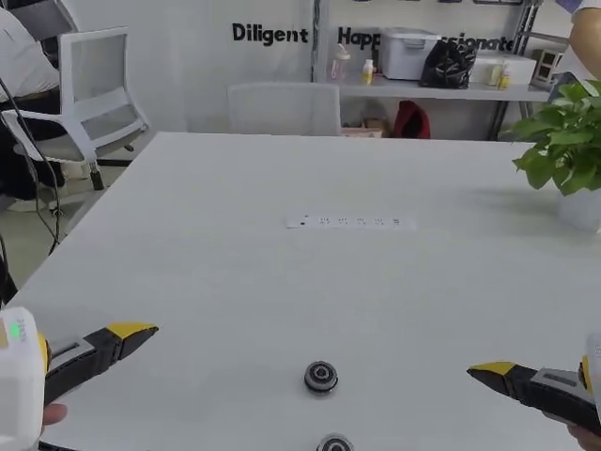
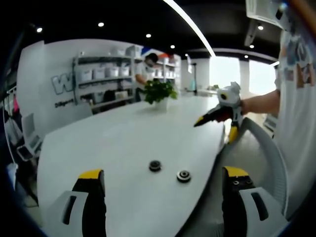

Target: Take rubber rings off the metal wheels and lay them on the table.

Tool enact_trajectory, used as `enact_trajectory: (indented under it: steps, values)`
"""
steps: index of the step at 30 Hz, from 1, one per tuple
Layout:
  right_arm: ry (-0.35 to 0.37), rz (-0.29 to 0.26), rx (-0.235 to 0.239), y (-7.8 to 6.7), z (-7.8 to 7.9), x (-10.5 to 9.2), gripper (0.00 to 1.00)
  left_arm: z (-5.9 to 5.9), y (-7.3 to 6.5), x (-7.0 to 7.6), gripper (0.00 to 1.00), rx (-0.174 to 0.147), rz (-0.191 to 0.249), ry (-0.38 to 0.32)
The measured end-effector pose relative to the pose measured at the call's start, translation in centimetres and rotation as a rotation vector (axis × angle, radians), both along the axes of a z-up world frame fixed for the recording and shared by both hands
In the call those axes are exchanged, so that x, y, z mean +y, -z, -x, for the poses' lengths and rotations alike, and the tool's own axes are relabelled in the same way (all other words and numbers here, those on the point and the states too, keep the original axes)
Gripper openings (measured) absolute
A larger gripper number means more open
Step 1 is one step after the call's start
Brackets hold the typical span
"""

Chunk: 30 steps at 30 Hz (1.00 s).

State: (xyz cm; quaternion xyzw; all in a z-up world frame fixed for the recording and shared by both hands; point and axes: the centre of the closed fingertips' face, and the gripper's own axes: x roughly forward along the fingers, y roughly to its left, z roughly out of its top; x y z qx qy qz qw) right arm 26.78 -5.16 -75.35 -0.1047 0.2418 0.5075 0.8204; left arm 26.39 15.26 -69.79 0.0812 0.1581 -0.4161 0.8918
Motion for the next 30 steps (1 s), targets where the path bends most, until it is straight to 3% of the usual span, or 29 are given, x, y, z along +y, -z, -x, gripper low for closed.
enact_trajectory:
  steps: [15,30]
  values:
    - [-0.050,0.005,-0.014,0.3,-1.3,0.3,0.97,-1.6,0.3,1.1,1.00,-0.011,-0.016,-0.046]
    - [-0.071,0.000,-0.055,-0.6,-2.9,0.8,0.97,-2.8,0.5,0.0,1.00,-0.022,-0.038,-0.001]
